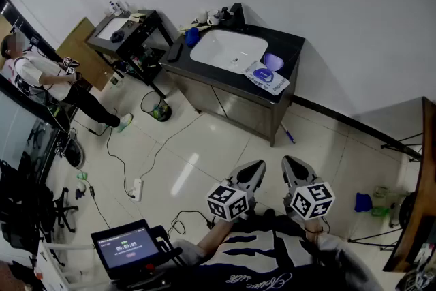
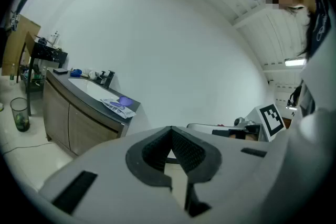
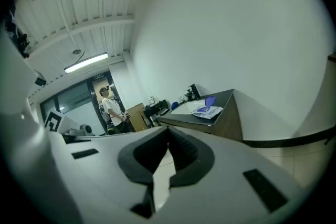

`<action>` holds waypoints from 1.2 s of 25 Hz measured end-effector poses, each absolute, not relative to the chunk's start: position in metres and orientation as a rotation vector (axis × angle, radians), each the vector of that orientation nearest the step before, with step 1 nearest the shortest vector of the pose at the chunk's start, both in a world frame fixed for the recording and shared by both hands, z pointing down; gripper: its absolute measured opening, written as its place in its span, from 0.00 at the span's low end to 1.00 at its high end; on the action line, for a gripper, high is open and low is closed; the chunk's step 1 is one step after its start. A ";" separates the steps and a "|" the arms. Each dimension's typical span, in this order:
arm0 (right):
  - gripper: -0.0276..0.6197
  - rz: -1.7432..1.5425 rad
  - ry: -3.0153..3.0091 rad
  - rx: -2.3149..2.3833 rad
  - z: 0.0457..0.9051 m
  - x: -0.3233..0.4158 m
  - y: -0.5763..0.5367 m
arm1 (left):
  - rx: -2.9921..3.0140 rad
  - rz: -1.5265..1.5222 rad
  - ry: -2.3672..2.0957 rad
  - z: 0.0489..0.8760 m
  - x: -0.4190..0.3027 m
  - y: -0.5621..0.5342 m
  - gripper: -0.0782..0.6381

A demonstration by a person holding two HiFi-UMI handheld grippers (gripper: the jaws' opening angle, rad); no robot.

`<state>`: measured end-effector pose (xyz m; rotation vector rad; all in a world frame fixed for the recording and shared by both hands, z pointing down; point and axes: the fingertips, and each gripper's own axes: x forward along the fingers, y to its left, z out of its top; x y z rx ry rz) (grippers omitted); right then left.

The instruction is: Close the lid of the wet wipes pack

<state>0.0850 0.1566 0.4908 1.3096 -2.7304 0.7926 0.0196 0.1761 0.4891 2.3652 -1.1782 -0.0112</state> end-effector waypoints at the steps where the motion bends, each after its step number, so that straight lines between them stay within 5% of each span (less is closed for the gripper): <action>1: 0.04 0.797 -2.729 1.308 0.492 0.086 0.155 | 2.361 -0.011 -1.176 0.490 0.021 0.174 0.11; 11: 0.04 0.827 -2.701 1.322 0.505 0.087 0.143 | 2.342 -0.018 -1.156 0.500 0.018 0.159 0.11; 30: 0.04 0.815 -2.629 1.464 0.505 -0.007 -0.039 | 2.385 -0.055 -1.071 0.494 -0.093 -0.042 0.11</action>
